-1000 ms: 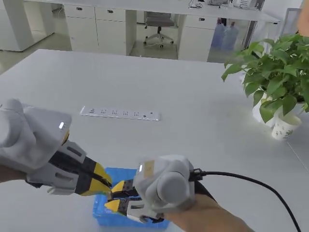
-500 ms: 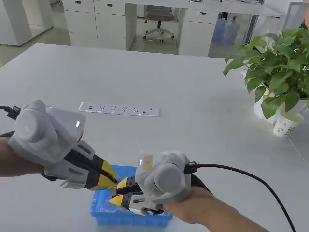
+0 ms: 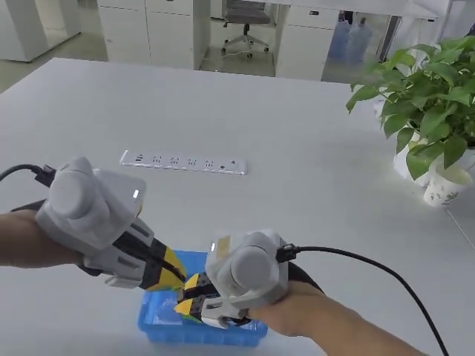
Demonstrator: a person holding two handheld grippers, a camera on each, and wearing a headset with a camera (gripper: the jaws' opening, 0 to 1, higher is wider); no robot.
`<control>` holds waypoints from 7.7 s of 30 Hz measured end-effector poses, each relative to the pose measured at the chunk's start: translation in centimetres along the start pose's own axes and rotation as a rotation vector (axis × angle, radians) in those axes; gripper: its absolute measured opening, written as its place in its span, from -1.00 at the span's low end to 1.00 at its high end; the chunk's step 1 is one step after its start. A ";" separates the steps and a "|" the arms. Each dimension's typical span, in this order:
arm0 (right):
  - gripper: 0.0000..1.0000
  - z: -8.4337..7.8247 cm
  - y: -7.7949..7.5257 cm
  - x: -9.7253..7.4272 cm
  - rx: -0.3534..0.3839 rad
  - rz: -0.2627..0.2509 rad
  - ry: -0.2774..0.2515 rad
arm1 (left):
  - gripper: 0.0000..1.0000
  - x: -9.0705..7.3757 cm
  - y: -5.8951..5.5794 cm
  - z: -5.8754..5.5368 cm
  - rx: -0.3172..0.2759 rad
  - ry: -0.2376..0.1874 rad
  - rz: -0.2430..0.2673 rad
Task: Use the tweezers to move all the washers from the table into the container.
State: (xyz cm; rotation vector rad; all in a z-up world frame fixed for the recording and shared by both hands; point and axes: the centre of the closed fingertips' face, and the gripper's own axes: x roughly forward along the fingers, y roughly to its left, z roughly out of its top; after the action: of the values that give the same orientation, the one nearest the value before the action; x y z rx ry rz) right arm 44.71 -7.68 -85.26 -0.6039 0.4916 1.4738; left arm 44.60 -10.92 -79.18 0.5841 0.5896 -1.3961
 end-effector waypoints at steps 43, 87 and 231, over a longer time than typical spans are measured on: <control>-0.77 1.9 -0.5 -1.1 0.018 -0.021 -0.063 | -0.90 -1.3 0.5 1.4 0.000 -0.049 0.036; -0.80 3.7 4.7 -4.3 -0.012 -0.023 -0.119 | -0.91 -3.3 -4.8 4.1 0.042 -0.054 0.007; -0.83 -1.9 11.1 -1.9 0.058 0.033 -0.048 | -0.91 1.6 -10.7 1.0 0.042 -0.051 -0.090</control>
State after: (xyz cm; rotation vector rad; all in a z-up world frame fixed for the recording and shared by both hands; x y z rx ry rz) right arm 33.70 -10.33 -86.29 -0.5159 0.5069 1.4965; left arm 34.06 -13.63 -79.88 0.5594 0.5523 -1.5065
